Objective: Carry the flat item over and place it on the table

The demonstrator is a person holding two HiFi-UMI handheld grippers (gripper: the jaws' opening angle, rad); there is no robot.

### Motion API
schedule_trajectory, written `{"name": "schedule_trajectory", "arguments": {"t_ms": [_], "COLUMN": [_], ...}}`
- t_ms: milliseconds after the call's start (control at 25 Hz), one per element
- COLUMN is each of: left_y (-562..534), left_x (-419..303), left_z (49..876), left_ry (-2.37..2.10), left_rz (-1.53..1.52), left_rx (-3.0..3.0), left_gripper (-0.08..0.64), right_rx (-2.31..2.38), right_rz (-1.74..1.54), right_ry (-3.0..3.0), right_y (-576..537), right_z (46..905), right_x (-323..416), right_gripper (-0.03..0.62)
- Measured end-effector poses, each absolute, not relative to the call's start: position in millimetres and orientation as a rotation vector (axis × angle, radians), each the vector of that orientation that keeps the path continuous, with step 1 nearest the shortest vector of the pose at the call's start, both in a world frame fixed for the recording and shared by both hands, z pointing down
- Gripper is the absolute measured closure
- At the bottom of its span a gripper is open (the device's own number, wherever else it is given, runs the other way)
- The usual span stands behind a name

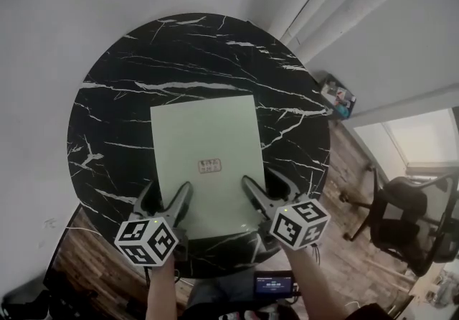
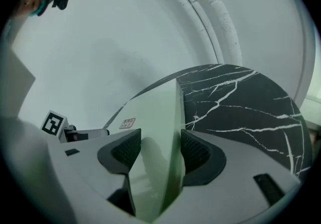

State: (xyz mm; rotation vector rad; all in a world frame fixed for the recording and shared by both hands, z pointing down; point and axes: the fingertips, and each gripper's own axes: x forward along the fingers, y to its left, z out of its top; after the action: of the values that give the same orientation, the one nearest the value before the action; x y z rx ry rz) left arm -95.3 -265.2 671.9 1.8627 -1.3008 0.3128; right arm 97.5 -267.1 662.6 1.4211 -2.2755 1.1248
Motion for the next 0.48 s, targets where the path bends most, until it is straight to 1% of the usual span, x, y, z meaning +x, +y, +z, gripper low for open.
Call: {"name": "schedule_trajectory", "arguments": {"t_ms": [120, 240, 320, 400, 480], "left_y": [-266, -267, -267, -267, -264], "left_x": [-106, -118, -123, -125, -123], "left_z": [661, 649, 639, 625, 612], "left_ry": [-1.362, -1.403, -1.433, -1.457, -1.457], "left_rz": [0.314, 0.292, 0.273, 0.226, 0.188], "left_rx": [1.896, 1.908, 1.932, 1.971, 2.007], "left_gripper": [0.180, 0.213, 0.282, 0.385, 0.493], "right_rx": [1.437, 1.467, 1.486, 1.506, 1.525], "right_rz": [1.026, 0.978, 0.954, 0.919, 0.885], "right_ry": [-2.276, -2.286, -2.291, -2.298, -2.318], "right_y": [-268, -270, -270, -270, -266], "right_z": [654, 643, 635, 627, 616], "right_x": [100, 104, 105, 105, 105], "right_gripper": [0.356, 0.357, 0.357, 0.371, 0.444]}}
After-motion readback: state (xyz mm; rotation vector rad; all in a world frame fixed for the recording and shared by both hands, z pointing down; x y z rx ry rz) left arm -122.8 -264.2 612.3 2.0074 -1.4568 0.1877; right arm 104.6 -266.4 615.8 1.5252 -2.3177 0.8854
